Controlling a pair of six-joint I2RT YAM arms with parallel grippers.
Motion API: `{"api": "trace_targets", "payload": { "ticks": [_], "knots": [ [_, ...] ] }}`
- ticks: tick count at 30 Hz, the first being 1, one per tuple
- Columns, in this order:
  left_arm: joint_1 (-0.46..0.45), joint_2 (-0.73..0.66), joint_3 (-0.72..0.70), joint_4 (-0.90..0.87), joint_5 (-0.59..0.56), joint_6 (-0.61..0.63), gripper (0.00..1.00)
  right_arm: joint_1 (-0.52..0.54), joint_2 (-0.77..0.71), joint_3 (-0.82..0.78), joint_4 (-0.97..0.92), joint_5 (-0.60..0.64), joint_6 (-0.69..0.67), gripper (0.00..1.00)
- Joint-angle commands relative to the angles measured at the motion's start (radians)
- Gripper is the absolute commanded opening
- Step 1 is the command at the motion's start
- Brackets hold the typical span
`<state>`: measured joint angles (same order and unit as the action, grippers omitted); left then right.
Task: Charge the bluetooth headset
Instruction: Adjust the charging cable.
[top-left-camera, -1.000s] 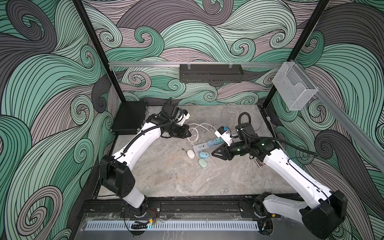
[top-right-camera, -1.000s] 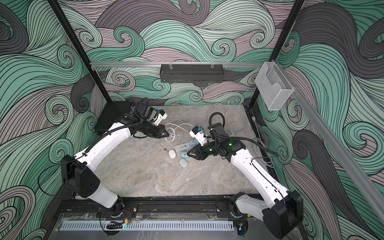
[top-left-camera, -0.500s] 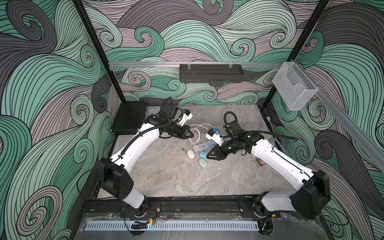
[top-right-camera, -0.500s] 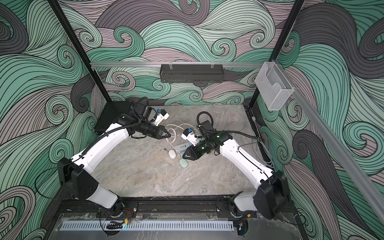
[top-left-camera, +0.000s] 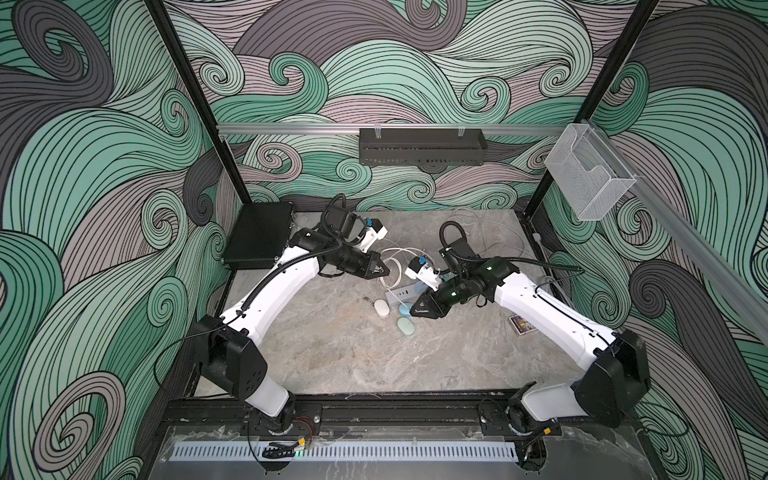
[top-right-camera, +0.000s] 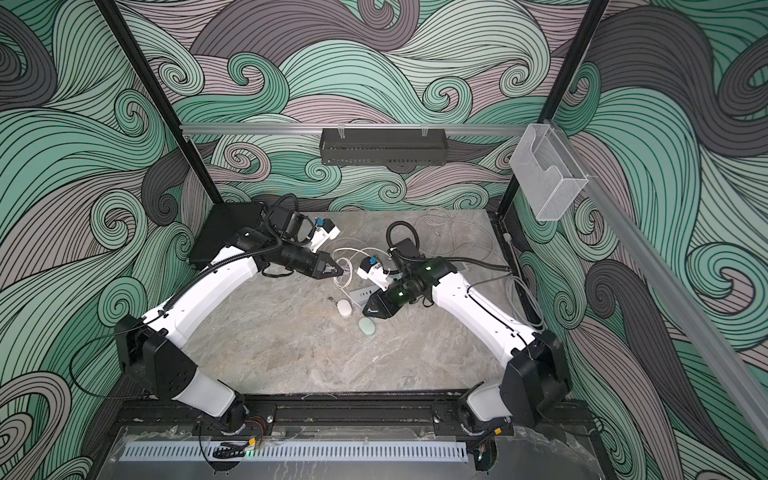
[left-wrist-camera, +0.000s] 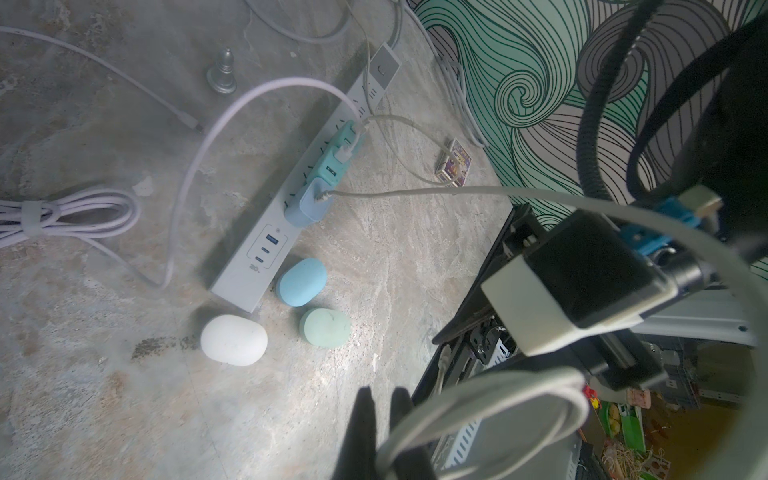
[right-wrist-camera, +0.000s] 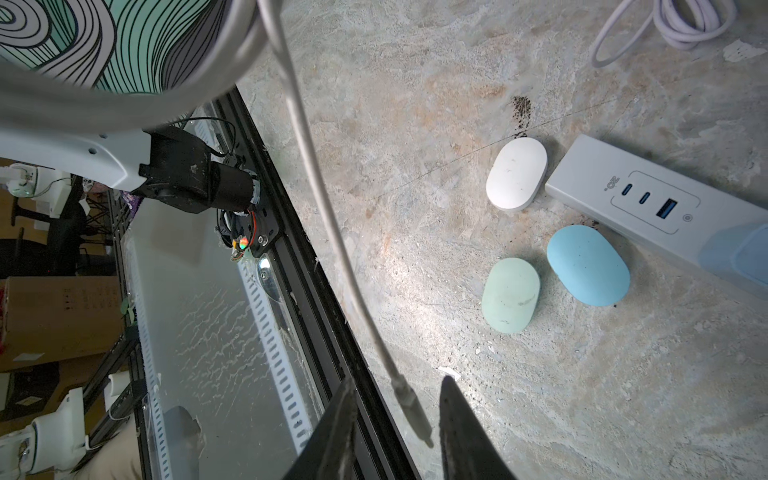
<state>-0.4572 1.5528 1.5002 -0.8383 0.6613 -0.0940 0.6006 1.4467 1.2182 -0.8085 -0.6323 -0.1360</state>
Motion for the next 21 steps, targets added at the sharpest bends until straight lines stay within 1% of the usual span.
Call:
{"api": "trace_targets", "payload": {
  "ticks": [1,7,10,12,17,19,20,21],
  "knots": [
    [-0.008,-0.02,0.02,-0.008,0.029,0.022,0.0,0.018,0.014,0.029,-0.011,0.006,-0.032,0.34],
    [-0.008,-0.024,0.023,-0.008,0.03,0.026,0.0,0.027,0.034,0.038,-0.011,0.012,-0.032,0.3],
    [-0.008,-0.023,0.025,-0.012,0.031,0.031,0.0,0.029,0.036,0.037,-0.012,0.011,-0.032,0.25],
    [-0.008,-0.024,0.026,-0.015,0.028,0.033,0.0,0.028,0.036,0.038,-0.012,0.008,-0.033,0.2],
    [-0.007,-0.025,0.026,-0.014,0.012,0.014,0.0,0.029,0.038,0.038,-0.011,-0.008,-0.026,0.01],
    [-0.006,-0.024,0.026,-0.005,-0.012,-0.008,0.0,0.028,0.038,0.04,-0.008,-0.021,-0.006,0.0],
    [-0.005,-0.024,0.026,-0.001,-0.035,-0.023,0.05,0.031,0.036,0.04,0.0,-0.025,0.013,0.0],
    [-0.004,-0.026,0.026,0.006,-0.061,-0.042,0.16,0.03,0.032,0.038,0.017,-0.021,0.045,0.0]
  ]
}}
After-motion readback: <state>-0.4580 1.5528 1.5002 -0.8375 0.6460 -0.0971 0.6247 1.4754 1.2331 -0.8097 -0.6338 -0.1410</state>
